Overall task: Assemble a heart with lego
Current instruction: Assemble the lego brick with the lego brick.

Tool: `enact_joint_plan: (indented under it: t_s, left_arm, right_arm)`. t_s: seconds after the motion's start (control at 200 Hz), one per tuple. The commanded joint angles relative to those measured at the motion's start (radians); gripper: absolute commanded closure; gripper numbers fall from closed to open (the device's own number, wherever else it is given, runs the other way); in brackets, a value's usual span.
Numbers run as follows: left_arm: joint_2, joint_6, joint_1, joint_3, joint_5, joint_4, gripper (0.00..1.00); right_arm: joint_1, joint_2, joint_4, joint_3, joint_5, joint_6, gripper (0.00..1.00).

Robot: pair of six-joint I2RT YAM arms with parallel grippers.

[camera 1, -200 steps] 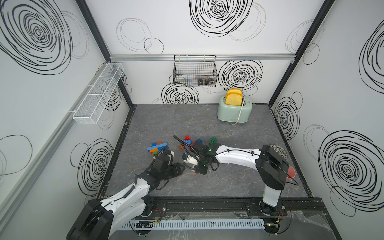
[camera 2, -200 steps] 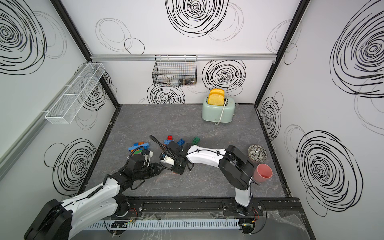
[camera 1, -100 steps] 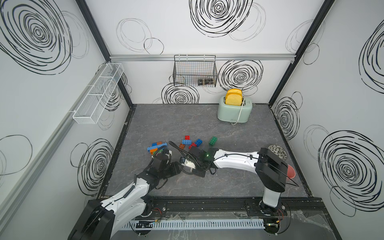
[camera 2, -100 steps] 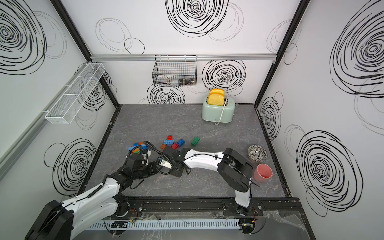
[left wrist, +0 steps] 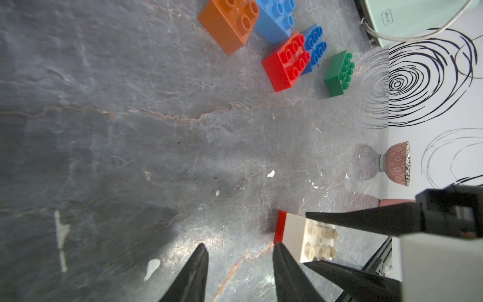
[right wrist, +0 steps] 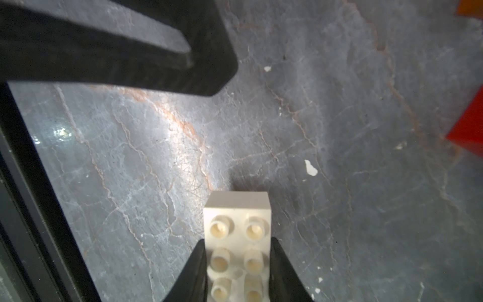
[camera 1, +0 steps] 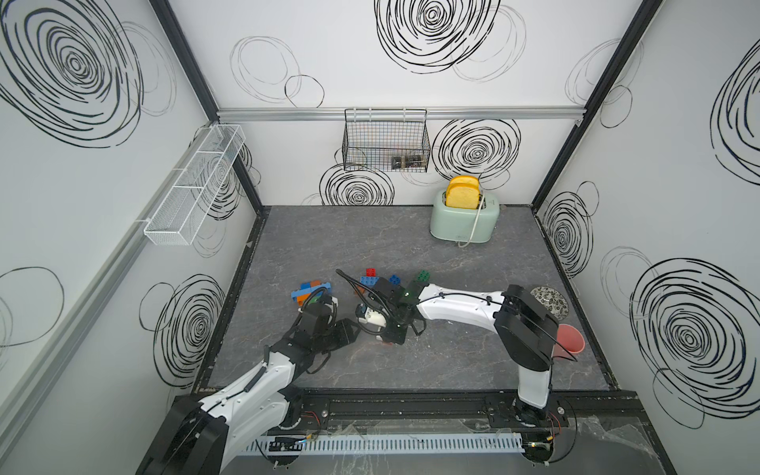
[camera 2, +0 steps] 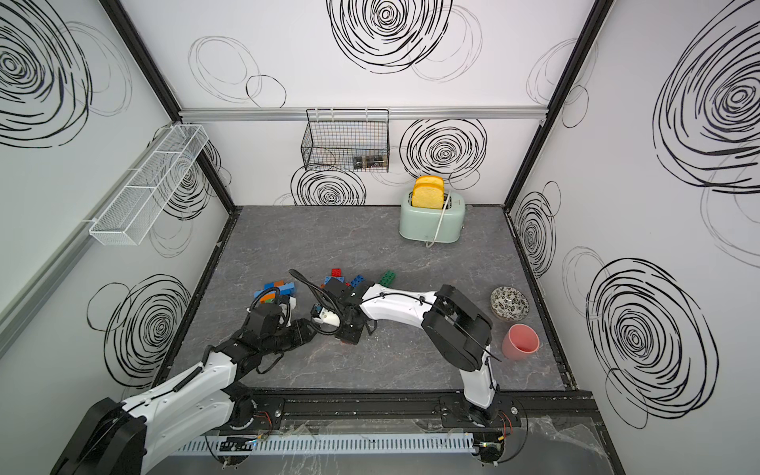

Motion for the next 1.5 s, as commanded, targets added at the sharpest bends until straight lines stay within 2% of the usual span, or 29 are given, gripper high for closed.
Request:
enact_joint_plan:
  t_s: [0.0, 0.3, 0.57, 0.715, 0.956, 1.246, 1.496]
  left_arm:
    - [-0.014, 0.003, 0.015, 0.009, -0.001, 0.003, 0.54]
    - [-0.025, 0.002, 0.022, 0.009, 0.007, 0.005, 0.52]
    - [-0.015, 0.006, 0.021, 0.013, 0.027, 0.021, 0.51]
    - [-0.017, 0.009, 0.021, 0.014, 0.037, 0.031, 0.48]
    - [-0.016, 0.004, 0.018, 0.007, 0.046, 0.059, 0.46]
    - [0.033, -0.005, -0.014, 0.035, 0.051, 0.113, 0.45]
    - [0.045, -0.003, -0.023, 0.03, 0.046, 0.116, 0.45]
  right_arm:
    - [0.017, 0.108, -0.029, -0.09, 0.042, 0.011, 0.72]
    - [0.003, 0.024, 0.003, -0.035, -0.003, -0.01, 0.7]
    - [-0.003, 0.003, -0.027, 0.029, -0.038, -0.011, 0.48]
    - [-0.013, -0.028, -0.03, 0.053, -0.066, 0.003, 0.42]
    - [-0.094, -0.113, 0.029, 0.047, -0.074, 0.1, 0.42]
    - [-0.278, -0.195, 0.213, -0.081, -0.119, 0.323, 0.41]
    - [-0.33, -0.186, 0.285, -0.15, -0.113, 0.394, 0.41]
